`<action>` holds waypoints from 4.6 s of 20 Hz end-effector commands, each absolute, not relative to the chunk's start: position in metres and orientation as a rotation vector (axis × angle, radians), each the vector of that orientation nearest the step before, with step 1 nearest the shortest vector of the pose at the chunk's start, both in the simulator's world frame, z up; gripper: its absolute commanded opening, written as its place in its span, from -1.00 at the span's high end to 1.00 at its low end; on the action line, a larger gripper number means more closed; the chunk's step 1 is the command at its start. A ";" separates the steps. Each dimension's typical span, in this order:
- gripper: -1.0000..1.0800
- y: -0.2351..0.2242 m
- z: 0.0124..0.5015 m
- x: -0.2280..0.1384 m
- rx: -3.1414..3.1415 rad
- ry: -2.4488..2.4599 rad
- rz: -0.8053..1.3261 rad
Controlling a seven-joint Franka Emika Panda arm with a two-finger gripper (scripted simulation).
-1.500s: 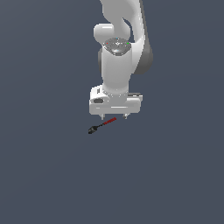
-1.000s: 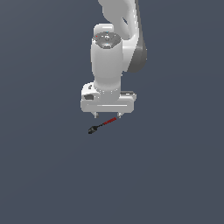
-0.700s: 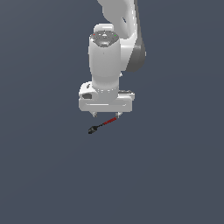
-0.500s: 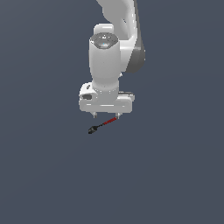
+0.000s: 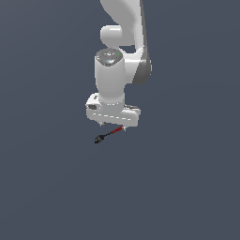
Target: Pick up the object and move it to a goal position.
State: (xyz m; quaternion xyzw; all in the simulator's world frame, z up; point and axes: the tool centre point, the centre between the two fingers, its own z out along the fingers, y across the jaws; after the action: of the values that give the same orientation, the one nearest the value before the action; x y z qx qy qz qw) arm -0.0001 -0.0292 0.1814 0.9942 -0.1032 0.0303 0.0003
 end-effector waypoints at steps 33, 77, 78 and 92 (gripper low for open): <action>-0.92 -0.061 0.061 -0.074 2.808 -1.410 0.000; 1.00 -0.052 0.073 -0.070 2.805 -1.418 0.001; 1.00 -0.051 0.082 -0.070 2.805 -1.418 0.001; 1.00 -0.033 0.231 -0.059 2.801 -1.420 0.002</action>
State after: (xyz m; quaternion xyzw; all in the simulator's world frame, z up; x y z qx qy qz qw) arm -0.0594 -0.0350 0.2139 0.8920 -0.4520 0.0008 0.0002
